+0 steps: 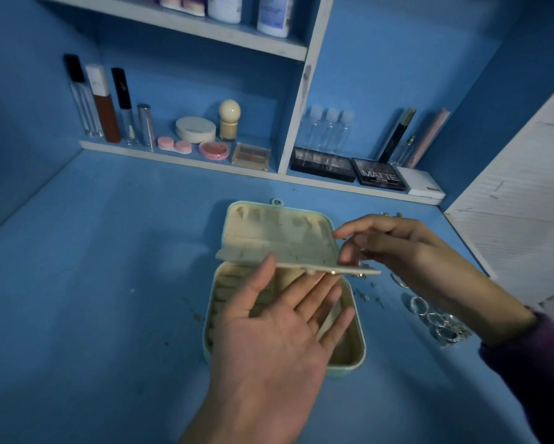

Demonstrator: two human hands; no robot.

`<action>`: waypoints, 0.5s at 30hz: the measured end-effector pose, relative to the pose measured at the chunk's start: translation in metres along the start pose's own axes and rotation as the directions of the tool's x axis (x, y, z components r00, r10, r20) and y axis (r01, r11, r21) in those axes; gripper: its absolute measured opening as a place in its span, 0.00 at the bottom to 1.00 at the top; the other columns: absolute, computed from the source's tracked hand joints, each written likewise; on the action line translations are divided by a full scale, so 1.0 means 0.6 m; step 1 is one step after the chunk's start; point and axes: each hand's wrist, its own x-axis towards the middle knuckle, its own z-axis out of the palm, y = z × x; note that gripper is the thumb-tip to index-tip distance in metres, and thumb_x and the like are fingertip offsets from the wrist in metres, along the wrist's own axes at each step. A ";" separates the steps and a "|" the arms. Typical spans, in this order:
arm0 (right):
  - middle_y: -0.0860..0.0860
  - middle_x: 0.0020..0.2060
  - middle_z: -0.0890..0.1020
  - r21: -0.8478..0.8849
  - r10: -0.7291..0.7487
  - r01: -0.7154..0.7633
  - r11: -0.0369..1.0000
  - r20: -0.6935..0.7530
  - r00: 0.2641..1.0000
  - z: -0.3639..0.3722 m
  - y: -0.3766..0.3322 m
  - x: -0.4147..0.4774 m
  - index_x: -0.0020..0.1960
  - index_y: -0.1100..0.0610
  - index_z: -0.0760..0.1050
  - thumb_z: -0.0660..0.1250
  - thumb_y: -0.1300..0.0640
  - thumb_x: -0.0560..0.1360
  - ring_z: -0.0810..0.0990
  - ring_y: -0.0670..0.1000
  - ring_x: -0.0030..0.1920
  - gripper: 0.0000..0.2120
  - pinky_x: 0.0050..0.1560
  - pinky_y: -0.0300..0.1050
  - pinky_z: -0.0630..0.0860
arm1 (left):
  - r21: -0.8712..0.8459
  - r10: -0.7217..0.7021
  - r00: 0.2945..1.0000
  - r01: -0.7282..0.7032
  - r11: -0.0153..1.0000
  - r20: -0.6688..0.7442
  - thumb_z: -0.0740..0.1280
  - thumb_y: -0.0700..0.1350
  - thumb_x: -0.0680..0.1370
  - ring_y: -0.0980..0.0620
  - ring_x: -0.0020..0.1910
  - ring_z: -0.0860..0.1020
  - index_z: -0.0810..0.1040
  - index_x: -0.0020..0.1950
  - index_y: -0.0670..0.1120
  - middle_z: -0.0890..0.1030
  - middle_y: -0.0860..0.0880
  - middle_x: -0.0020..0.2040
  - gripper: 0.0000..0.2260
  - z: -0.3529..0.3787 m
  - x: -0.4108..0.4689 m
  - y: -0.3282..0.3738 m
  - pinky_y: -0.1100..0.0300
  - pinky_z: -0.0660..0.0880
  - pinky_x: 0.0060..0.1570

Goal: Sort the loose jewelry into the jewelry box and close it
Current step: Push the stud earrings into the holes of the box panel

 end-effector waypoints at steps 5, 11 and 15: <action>0.54 0.38 0.83 0.252 0.049 -0.005 0.968 -0.168 0.985 0.000 0.016 0.011 0.49 0.60 0.80 0.60 0.54 0.73 0.80 0.50 0.43 0.14 0.48 0.40 0.75 | 0.056 0.022 1.000 -0.021 0.998 -0.001 0.64 0.54 0.71 0.43 0.64 0.74 0.75 0.63 0.34 0.81 0.38 0.58 0.29 0.020 0.021 0.015 0.45 0.68 0.64; 0.51 0.45 0.83 0.263 -0.057 0.121 0.957 -0.241 0.969 0.002 0.034 0.028 0.48 0.58 0.80 0.58 0.59 0.69 0.79 0.49 0.47 0.14 0.46 0.39 0.74 | 0.431 0.065 0.997 -0.044 0.902 -0.034 0.64 0.51 0.70 0.46 0.56 0.80 0.78 0.60 0.39 0.83 0.42 0.56 0.23 0.022 0.049 0.049 0.51 0.76 0.53; 0.52 0.45 0.83 0.183 -0.077 0.143 0.973 -0.325 0.943 0.014 0.041 0.041 0.49 0.59 0.79 0.62 0.60 0.72 0.79 0.50 0.49 0.10 0.52 0.43 0.74 | 0.796 0.355 0.929 -0.290 0.531 0.101 0.65 0.45 0.72 0.54 0.39 0.80 0.82 0.51 0.43 0.85 0.48 0.48 0.12 0.019 0.051 0.077 0.63 0.73 0.35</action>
